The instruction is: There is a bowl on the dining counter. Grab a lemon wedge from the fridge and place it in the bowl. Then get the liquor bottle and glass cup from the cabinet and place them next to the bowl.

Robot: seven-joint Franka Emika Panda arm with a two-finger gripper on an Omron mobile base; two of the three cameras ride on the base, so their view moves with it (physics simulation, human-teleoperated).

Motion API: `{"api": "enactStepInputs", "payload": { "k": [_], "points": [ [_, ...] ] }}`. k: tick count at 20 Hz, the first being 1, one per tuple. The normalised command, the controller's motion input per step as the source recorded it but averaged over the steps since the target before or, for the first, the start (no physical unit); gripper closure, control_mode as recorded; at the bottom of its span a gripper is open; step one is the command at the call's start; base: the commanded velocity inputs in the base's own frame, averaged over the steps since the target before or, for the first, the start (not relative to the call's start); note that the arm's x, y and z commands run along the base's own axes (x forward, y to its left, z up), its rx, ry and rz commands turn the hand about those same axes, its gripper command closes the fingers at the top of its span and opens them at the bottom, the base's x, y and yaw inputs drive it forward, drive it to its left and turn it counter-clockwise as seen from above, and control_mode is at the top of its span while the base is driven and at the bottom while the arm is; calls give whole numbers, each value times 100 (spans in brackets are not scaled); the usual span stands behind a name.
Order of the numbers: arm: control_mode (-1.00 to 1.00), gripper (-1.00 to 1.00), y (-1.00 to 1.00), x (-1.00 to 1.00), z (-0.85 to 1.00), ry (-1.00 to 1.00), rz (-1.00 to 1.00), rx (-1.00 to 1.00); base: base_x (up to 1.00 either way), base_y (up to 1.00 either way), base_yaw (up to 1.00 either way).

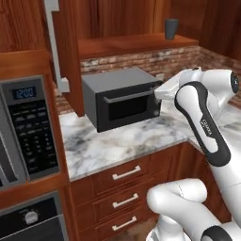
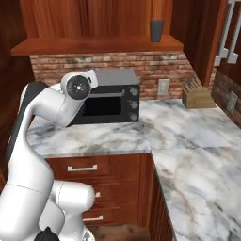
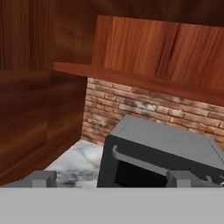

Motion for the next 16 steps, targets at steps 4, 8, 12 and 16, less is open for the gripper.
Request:
{"api": "enactStepInputs", "payload": {
  "k": [4,8,12,16],
  "points": [
    [100,-100,0,0,0,0,0,0,100,-50,14],
    [100,-100,0,0,0,0,0,0,100,-30,6],
    [100,-100,0,0,0,0,0,0,78,0,0],
    [-100,-100,0,24,9,9,-13,-13,0,0,0]
  ]
}}
